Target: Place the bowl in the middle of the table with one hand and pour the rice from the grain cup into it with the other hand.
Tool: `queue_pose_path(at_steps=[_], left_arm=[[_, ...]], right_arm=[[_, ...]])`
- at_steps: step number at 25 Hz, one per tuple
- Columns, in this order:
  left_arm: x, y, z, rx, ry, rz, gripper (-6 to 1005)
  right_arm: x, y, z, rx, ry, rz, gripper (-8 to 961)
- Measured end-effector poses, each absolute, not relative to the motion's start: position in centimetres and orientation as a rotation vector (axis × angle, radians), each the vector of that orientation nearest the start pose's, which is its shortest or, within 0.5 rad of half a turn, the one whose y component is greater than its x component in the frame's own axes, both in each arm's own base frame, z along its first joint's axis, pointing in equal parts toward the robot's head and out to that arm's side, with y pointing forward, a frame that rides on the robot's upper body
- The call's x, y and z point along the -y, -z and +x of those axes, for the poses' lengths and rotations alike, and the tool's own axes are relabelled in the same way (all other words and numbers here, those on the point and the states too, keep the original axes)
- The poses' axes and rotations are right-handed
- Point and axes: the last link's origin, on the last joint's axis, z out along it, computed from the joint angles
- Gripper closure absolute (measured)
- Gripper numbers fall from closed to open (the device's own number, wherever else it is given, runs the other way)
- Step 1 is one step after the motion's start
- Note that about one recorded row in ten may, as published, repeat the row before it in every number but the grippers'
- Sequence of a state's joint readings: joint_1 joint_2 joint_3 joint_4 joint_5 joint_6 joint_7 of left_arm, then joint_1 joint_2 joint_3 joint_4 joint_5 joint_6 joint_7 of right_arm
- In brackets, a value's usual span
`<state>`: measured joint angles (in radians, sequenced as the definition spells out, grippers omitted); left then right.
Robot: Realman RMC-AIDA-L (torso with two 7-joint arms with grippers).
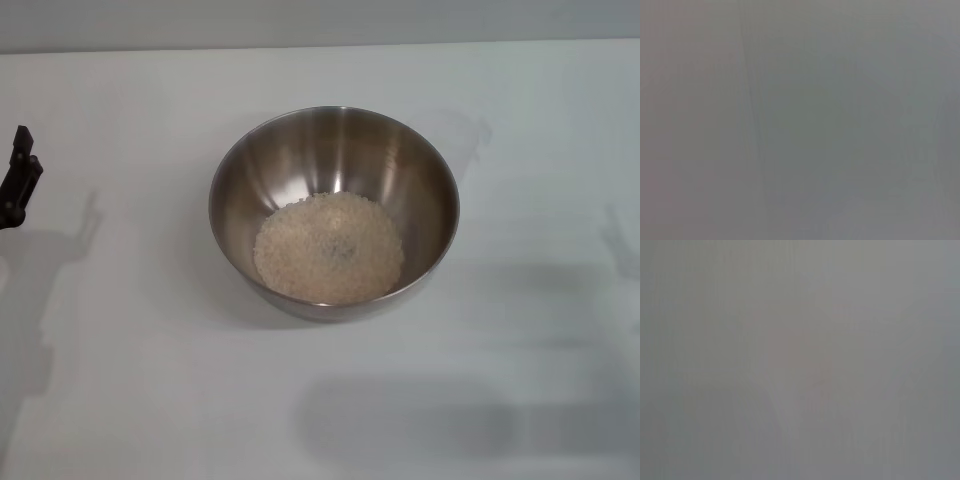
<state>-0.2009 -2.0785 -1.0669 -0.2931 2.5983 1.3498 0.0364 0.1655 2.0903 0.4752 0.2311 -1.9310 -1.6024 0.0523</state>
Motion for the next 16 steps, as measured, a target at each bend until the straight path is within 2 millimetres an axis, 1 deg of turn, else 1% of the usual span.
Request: queue_pose_path(at_steps=[10, 16], left_arm=[[-26.86, 0.13, -33.88, 0.321, 0.65, -1.537, 197], [-26.94, -0.31, -34.55, 0.365, 0.637, -1.492, 197]], right_arm=[[-21.99, -0.15, 34.39, -0.431, -0.817, -1.367, 120], [-22.04, -0.38, 34.2, -0.406, -0.825, -1.369, 121]])
